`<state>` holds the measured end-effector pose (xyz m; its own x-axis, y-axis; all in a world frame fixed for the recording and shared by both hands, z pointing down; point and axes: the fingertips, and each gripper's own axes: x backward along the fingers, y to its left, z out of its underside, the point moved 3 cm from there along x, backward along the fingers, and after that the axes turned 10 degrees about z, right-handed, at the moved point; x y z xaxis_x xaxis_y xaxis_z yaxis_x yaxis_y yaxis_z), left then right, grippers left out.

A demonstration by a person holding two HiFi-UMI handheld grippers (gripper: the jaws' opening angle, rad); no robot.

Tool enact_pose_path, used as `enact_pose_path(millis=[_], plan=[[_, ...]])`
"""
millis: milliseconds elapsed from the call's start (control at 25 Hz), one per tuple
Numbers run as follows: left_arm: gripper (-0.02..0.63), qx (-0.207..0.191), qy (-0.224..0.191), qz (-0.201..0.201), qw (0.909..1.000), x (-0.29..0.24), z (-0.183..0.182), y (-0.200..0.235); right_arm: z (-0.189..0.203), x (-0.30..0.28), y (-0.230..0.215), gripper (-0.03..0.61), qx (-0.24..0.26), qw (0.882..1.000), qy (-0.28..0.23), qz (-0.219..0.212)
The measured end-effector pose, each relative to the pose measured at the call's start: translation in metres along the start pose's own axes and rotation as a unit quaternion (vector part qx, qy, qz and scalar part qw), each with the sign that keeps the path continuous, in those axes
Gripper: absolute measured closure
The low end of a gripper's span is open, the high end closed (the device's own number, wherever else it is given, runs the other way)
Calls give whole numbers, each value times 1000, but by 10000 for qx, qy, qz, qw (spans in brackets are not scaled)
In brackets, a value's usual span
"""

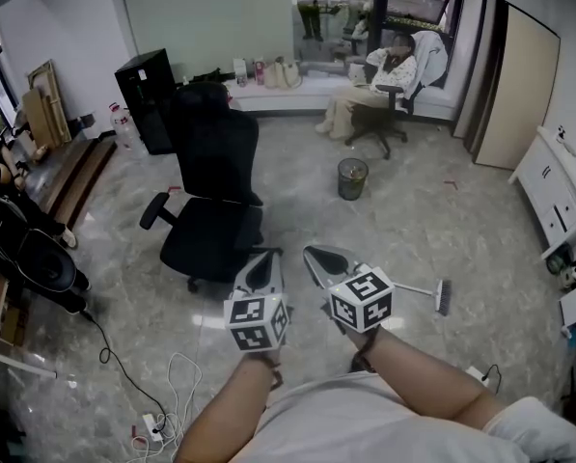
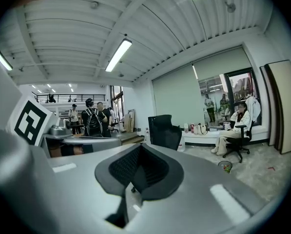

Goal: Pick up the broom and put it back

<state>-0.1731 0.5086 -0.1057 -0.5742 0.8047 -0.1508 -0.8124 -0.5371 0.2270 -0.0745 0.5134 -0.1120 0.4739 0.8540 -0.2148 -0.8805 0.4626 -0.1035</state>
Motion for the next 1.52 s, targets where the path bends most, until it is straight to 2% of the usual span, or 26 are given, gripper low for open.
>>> enact_pose_path(millis=[280,520,720,1040,1240,1400,1520], plan=[[609,-66,106,15,9999,-36,5,10,8,-29,-37,577,-162,9999,55,-24],[609,-50,277,-30,9996,-106,9,30,8,-83,-99,577,-299,9994,118,-96],[609,-45,484,-163,9987,-206,11,49,12,-149,-191,577,-466,9984,260,-186],[609,227,832,-208,9961,-416,25,70,29,-261,-346,577,-497,9932,879,-576],[609,574,1175,-298,9910,-510,64,84,71,-323,-419,576,-386,9849,1472,-822],[609,789,1498,-388,9848,-559,116,118,125,-368,-466,575,-338,9815,1782,-608],[609,922,1690,-404,9805,-591,167,152,187,-402,-493,575,-369,9762,2091,-432]])
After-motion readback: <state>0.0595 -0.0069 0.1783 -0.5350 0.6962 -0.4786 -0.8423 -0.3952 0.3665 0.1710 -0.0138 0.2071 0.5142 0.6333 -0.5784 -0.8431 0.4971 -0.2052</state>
